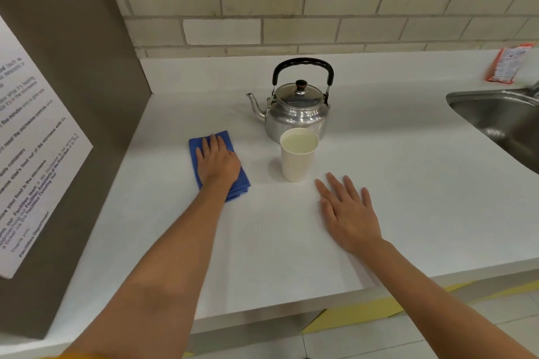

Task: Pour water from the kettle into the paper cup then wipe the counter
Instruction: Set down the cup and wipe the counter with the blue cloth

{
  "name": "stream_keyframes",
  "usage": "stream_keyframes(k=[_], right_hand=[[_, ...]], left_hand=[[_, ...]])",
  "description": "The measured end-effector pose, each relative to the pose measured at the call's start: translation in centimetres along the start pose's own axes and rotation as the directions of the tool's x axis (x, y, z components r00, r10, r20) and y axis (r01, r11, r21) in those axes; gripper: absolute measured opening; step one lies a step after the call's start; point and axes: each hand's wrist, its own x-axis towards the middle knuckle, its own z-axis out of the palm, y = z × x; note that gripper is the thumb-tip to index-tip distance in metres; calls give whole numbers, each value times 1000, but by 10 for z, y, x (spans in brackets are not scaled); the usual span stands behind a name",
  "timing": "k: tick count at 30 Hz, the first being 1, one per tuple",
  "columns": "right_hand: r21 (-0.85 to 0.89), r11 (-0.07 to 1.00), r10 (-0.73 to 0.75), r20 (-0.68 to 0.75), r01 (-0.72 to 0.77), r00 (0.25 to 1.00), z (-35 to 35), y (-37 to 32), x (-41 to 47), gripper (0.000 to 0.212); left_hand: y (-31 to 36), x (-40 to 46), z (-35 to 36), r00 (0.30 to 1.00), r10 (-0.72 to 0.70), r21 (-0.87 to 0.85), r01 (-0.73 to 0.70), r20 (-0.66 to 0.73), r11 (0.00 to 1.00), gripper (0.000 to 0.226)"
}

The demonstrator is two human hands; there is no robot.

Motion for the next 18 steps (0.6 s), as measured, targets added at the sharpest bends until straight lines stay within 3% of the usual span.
stream_keyframes(k=[4, 9, 18], right_hand=[[-13, 1000, -7, 0, 7, 1000, 0, 0, 1, 49], [-5, 1000, -7, 8, 7, 1000, -1, 1, 0, 50], [-3, 1000, -6, 4, 7, 1000, -1, 1, 0, 49]], left_hand=[[30, 0, 11, 996, 91, -10, -91, -3, 996, 52], [2, -14, 20, 984, 174, -17, -174, 23, 985, 52], [9, 23, 8, 988, 154, -6, -154, 31, 988, 51]])
